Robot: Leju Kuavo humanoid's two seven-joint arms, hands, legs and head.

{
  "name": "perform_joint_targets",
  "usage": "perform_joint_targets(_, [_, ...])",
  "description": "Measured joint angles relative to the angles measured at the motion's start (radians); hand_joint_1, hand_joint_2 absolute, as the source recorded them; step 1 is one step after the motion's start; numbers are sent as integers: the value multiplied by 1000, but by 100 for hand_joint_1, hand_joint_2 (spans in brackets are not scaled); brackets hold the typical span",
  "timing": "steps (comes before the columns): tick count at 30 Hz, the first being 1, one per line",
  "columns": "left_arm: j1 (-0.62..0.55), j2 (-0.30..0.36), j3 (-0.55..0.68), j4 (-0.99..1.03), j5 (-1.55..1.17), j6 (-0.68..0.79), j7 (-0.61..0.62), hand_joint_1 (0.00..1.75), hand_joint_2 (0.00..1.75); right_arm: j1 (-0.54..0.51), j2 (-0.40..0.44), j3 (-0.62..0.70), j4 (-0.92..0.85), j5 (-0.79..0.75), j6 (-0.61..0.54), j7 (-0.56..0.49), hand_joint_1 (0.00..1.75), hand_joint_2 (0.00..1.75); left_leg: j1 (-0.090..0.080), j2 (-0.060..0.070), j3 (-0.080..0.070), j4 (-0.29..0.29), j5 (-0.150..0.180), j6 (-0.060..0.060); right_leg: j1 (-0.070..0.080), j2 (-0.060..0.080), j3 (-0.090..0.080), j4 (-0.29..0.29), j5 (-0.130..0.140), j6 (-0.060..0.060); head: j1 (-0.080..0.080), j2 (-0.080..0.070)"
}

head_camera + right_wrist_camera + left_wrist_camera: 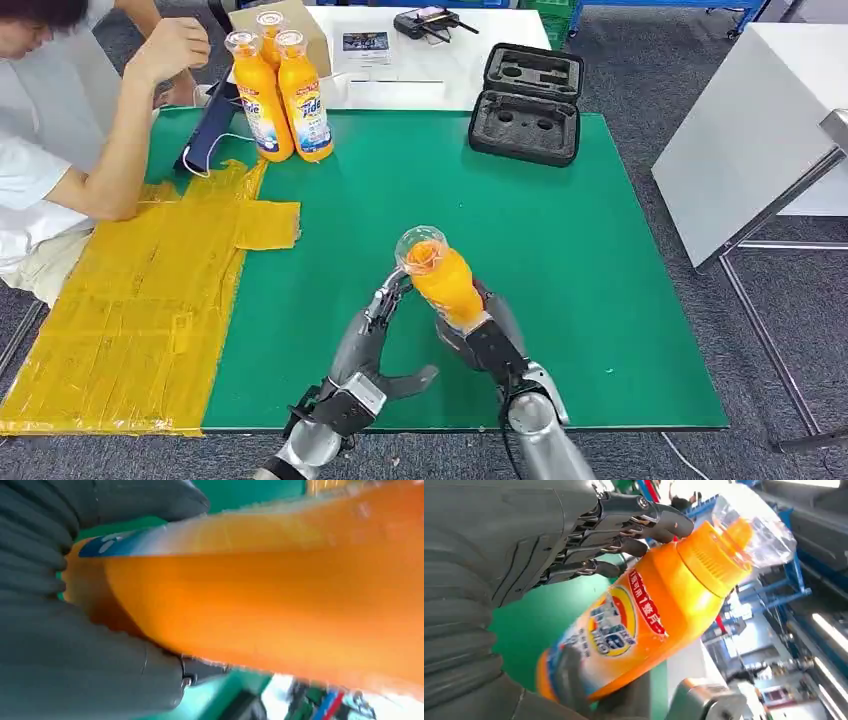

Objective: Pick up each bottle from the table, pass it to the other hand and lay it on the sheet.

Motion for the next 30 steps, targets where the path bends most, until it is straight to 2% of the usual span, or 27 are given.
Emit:
perform_joint_targets(8, [-27, -3, 21, 60, -7, 83, 5, 0, 175, 9, 34, 97, 44, -3, 10, -8, 175, 175, 0, 0, 0, 0, 0, 0, 0, 0, 0, 0, 0, 0, 0, 0])
perform_joint_targets(24, [-52, -13, 63, 121, -10, 123, 18, 0, 175, 15, 42, 158, 65, -2, 8, -9, 175, 175, 0, 0, -1, 0, 0, 0, 0, 0, -1, 0, 0, 0, 0, 0])
perform_joint_targets(25, [-55, -15, 70, 129, -8, 125, 19, 10, 175, 15, 42, 163, 65, -2, 5, -9, 175, 175, 0, 0, -1, 0, 0, 0, 0, 0, -1, 0, 0, 0, 0, 0])
perform_joint_targets(26, [-58, -16, 78, 137, -4, 125, 19, 122, 175, 15, 43, 167, 66, -2, 3, -8, 175, 175, 0, 0, -1, 0, 0, 0, 0, 0, -1, 0, 0, 0, 0, 0])
perform_joint_targets(27, [-59, -18, 85, 143, 9, 119, 19, 175, 175, 15, 43, 169, 66, -2, 0, -7, 175, 175, 0, 0, -1, 0, 0, 0, 0, 0, -1, 0, 0, 0, 0, 0])
perform_joint_targets(30, [-62, -21, 112, 153, 69, 73, 17, 175, 175, 15, 44, 176, 70, 1, -4, -5, 175, 175, 0, 0, -1, 0, 0, 0, 0, 0, -1, 0, 0, 0, 0, 0])
